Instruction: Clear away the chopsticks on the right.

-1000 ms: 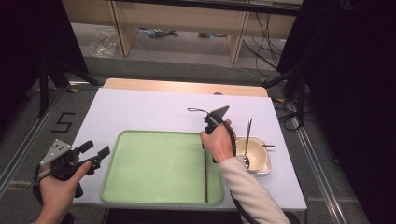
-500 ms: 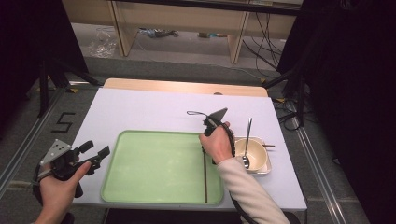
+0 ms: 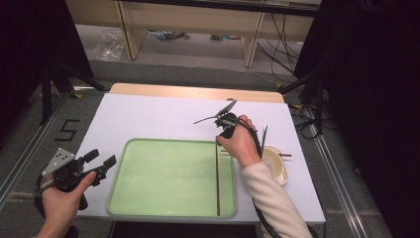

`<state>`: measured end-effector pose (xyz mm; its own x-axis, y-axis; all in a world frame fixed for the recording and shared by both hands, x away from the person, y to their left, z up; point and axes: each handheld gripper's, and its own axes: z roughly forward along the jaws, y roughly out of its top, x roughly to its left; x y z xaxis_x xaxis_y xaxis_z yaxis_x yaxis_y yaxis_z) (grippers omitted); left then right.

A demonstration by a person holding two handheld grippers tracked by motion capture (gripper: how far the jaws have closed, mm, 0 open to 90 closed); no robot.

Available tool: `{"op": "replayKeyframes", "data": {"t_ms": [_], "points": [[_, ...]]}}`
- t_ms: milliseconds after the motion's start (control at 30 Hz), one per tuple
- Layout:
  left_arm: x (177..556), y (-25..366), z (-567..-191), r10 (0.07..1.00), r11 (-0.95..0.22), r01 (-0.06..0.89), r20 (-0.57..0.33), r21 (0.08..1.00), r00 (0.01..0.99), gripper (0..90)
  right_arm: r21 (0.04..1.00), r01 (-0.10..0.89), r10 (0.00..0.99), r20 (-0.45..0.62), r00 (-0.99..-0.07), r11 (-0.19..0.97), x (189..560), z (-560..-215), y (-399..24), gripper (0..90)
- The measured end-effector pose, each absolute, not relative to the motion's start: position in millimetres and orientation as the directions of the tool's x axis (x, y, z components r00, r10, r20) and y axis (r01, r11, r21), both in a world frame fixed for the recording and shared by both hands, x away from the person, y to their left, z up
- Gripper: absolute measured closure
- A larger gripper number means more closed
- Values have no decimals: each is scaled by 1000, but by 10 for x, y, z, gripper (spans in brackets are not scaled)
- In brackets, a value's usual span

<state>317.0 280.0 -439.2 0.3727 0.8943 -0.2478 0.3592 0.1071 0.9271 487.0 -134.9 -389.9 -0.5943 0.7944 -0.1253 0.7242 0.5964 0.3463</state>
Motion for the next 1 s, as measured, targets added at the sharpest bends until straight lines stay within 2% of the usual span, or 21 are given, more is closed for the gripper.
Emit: {"op": "replayKeyframes", "data": {"t_ms": [33,100,167,267,333,400,500,667,733,900,967,1000], "points": [[3168,2799,-4389,897,103,366,-245,925,368,268,349,656,733,-170,-658,669,4868,-3864,-1373,583],[3169,2797,-4390,897,103,367,-246,925,367,268,245,434,496,-333,-802,867,4875,-3847,-1427,539],[3175,2794,-4395,894,107,361,-248,926,372,269,152,272,310,-363,-879,950,4902,-3887,-1500,574],[3176,2791,-4396,894,106,363,-249,926,373,269,50,217,221,-331,-917,975,4902,-4014,-1554,604],[3175,2794,-4397,894,108,362,-250,926,372,269,17,223,218,-295,-930,975,4901,-4081,-1568,617],[3175,2796,-4398,894,107,364,-250,925,372,270,-24,174,161,-286,-945,984,4934,-4160,-1589,628],[3174,2797,-4396,894,108,363,-250,925,372,270,-51,181,161,-269,-949,982,4935,-4216,-1590,647],[3174,2796,-4397,893,109,363,-251,925,373,271,-62,140,118,-275,-954,988,4966,-4277,-1578,661],[3174,2796,-4397,893,109,364,-251,925,373,271,-72,168,143,-267,-953,983,4952,-4300,-1578,668],[3174,2795,-4397,893,108,365,-252,925,373,271,-70,156,132,-264,-955,985,4968,-4330,-1590,674],[3176,2796,-4399,893,108,365,-251,925,374,272,-66,120,98,-273,-957,990,4989,-4332,-1592,679],[3176,2795,-4399,892,108,365,-252,925,374,272,-69,143,120,-268,-956,987,4975,-4334,-1591,682]]}}
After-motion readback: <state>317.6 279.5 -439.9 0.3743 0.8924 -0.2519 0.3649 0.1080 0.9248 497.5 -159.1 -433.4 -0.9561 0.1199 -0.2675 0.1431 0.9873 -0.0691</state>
